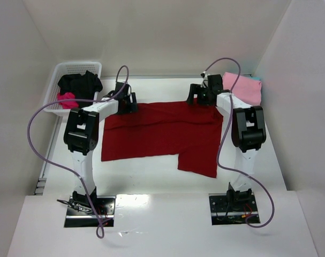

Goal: Fold and stack the t-shirts
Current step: Fold the flattened tshirt in 1/3 of the way

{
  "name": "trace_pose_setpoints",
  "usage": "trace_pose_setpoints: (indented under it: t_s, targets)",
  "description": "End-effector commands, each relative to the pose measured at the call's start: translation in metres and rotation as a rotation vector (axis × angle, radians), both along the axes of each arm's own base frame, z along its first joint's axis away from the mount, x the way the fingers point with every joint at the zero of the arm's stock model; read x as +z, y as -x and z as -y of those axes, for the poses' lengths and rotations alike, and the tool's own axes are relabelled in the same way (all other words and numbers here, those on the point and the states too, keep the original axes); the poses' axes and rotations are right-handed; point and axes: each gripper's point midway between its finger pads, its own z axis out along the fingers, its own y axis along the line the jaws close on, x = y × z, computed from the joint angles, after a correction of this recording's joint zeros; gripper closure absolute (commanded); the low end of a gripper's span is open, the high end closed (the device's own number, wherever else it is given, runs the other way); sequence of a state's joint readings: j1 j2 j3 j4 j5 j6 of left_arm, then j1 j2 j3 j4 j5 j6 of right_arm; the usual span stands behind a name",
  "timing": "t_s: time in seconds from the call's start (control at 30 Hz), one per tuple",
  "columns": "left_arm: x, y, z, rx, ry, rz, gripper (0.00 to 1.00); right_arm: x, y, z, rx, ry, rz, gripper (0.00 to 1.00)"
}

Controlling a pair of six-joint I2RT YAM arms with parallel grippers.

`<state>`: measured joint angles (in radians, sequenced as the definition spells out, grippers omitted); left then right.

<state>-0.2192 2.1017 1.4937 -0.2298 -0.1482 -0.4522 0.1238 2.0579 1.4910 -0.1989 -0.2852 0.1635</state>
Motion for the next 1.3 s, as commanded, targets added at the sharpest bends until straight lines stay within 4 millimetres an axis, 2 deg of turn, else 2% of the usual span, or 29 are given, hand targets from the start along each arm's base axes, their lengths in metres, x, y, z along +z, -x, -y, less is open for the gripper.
trace_pose_setpoints:
  t_s: [0.0, 0.07, 0.13, 0.2, 0.4, 0.43, 0.5, 0.57, 0.67, 0.7, 0.73, 0.87, 0.9, 0.93, 1.03, 1.13, 1.17, 1.27]
  targets:
    - [0.029, -0.005, -0.016, 0.072, -0.006, 0.067, 0.12, 0.021, -0.026, -0.018, 0.028, 0.015, 0.094, 0.06]
    - [0.025, -0.004, -0.024, 0.086, -0.008, 0.057, 0.12, 0.016, -0.028, -0.019, 0.021, 0.009, 0.078, 0.06]
    - [0.020, -0.001, -0.031, 0.098, -0.011, 0.044, 0.12, 0.020, -0.030, -0.021, 0.028, 0.002, 0.086, 0.06]
    - [0.013, 0.001, -0.042, 0.128, -0.010, 0.027, 0.18, 0.013, -0.028, -0.021, 0.028, 0.005, 0.068, 0.08]
    - [0.009, 0.002, -0.055, 0.157, 0.003, 0.016, 0.20, 0.010, -0.021, -0.025, 0.037, 0.010, 0.033, 0.14]
    - [0.009, -0.001, -0.052, 0.157, 0.017, 0.016, 0.22, 0.006, -0.018, -0.024, 0.038, 0.011, 0.022, 0.15]
    - [0.007, 0.002, -0.051, 0.152, 0.022, 0.002, 0.24, 0.013, -0.015, -0.029, 0.047, 0.009, 0.033, 0.15]
    - [-0.001, 0.003, -0.050, 0.146, 0.025, -0.020, 0.25, 0.007, -0.009, -0.033, 0.056, 0.013, 0.012, 0.15]
    - [-0.001, 0.002, -0.049, 0.146, 0.023, -0.031, 0.25, 0.021, -0.005, -0.039, 0.055, -0.003, 0.027, 0.15]
    - [-0.006, 0.002, -0.049, 0.147, 0.021, -0.040, 0.25, 0.016, 0.001, -0.044, 0.067, -0.001, 0.014, 0.15]
    - [-0.007, 0.004, -0.050, 0.147, 0.019, -0.049, 0.25, 0.019, 0.003, -0.044, 0.067, -0.001, 0.017, 0.15]
    - [-0.007, 0.004, -0.049, 0.155, 0.026, -0.049, 0.22, 0.023, 0.008, -0.056, 0.090, -0.004, 0.029, 0.15]
    - [-0.007, 0.004, -0.049, 0.155, 0.026, -0.049, 0.21, 0.013, 0.013, -0.059, 0.094, 0.009, -0.001, 0.15]
    - [-0.007, 0.004, -0.049, 0.155, 0.026, -0.049, 0.21, 0.016, 0.010, -0.060, 0.094, 0.008, 0.008, 0.15]
    - [-0.007, 0.004, -0.049, 0.155, 0.026, -0.049, 0.21, 0.010, 0.012, -0.058, 0.087, 0.019, -0.011, 0.15]
    - [-0.007, 0.004, -0.049, 0.155, 0.026, -0.049, 0.17, 0.000, 0.016, -0.051, 0.066, 0.045, -0.034, 0.19]
    - [-0.007, 0.004, -0.049, 0.155, 0.026, -0.049, 0.17, 0.000, 0.016, -0.050, 0.060, 0.051, -0.032, 0.25]
    - [-0.010, 0.007, -0.050, 0.148, 0.019, -0.058, 0.10, 0.005, 0.015, -0.044, 0.027, 0.068, -0.022, 0.34]
